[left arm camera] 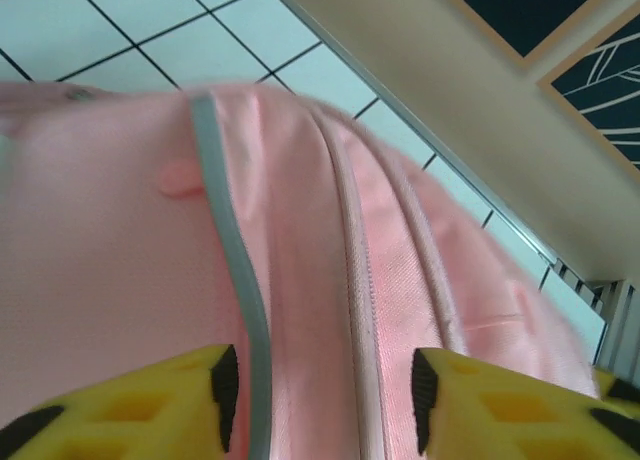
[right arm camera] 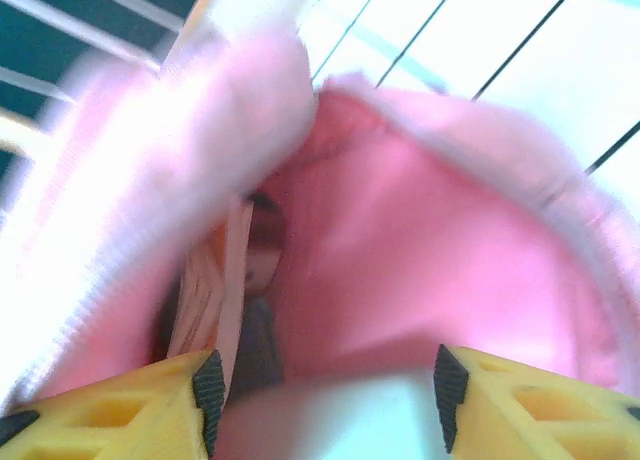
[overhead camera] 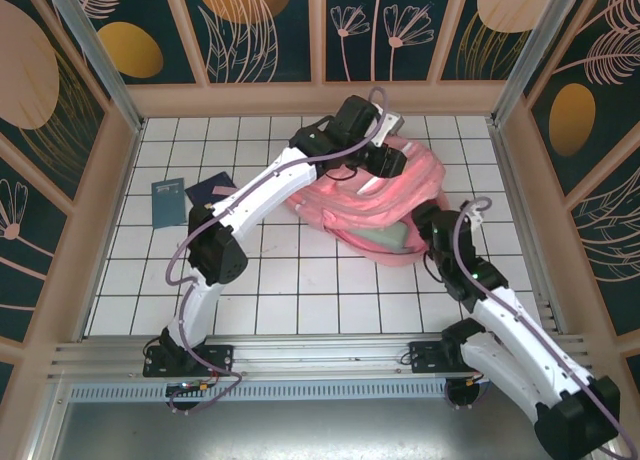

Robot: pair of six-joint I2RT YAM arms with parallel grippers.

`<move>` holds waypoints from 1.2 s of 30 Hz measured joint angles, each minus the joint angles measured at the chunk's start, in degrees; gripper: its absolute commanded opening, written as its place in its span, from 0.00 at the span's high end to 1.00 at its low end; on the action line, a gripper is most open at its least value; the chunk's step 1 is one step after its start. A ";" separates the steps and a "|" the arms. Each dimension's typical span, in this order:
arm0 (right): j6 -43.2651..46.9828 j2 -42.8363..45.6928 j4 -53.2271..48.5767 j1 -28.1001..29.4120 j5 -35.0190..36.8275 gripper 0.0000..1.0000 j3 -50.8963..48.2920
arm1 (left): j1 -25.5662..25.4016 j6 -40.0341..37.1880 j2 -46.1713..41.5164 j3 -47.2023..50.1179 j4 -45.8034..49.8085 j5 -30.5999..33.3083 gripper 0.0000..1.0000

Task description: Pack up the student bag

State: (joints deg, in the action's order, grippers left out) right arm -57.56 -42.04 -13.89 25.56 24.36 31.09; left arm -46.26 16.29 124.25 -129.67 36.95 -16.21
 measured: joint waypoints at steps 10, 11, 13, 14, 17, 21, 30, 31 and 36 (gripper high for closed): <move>13.49 -8.85 -3.04 13.60 15.19 0.39 12.37 | 16.11 10.54 -35.28 36.68 -12.57 14.16 0.04; 17.11 -11.96 -0.72 16.22 14.23 0.38 14.56 | 19.91 12.41 -39.98 41.27 -14.19 15.87 0.04; 22.99 -20.02 3.19 19.93 10.23 0.38 20.15 | 27.78 16.50 -46.95 48.83 -16.92 16.81 0.04; 25.18 -24.41 4.96 20.72 7.17 0.38 23.08 | 30.97 18.21 -49.03 51.63 -18.10 16.63 0.03; 29.97 -40.63 8.11 21.38 -4.76 0.39 34.58 | 40.72 24.44 -52.13 61.90 -22.32 15.37 0.03; 32.30 -63.89 8.85 21.62 -21.79 0.39 53.07 | 46.97 30.95 -47.67 72.59 -25.79 12.09 0.03; 32.20 -93.20 1.49 22.60 -39.58 0.39 77.92 | 52.19 36.02 -35.67 76.61 -31.78 7.45 0.04; 32.17 -95.32 0.68 22.60 -40.50 0.39 80.30 | 52.28 36.11 -34.49 76.28 -32.70 7.15 0.04; 32.11 -102.05 -2.29 22.60 -42.73 0.39 88.89 | 52.33 36.11 -28.65 74.31 -35.30 5.86 0.05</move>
State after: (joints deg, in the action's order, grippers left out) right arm -25.45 -144.09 -16.19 48.16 -18.37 119.98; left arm 6.07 52.40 95.59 -55.35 1.65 -10.35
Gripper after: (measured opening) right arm 0.613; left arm 0.953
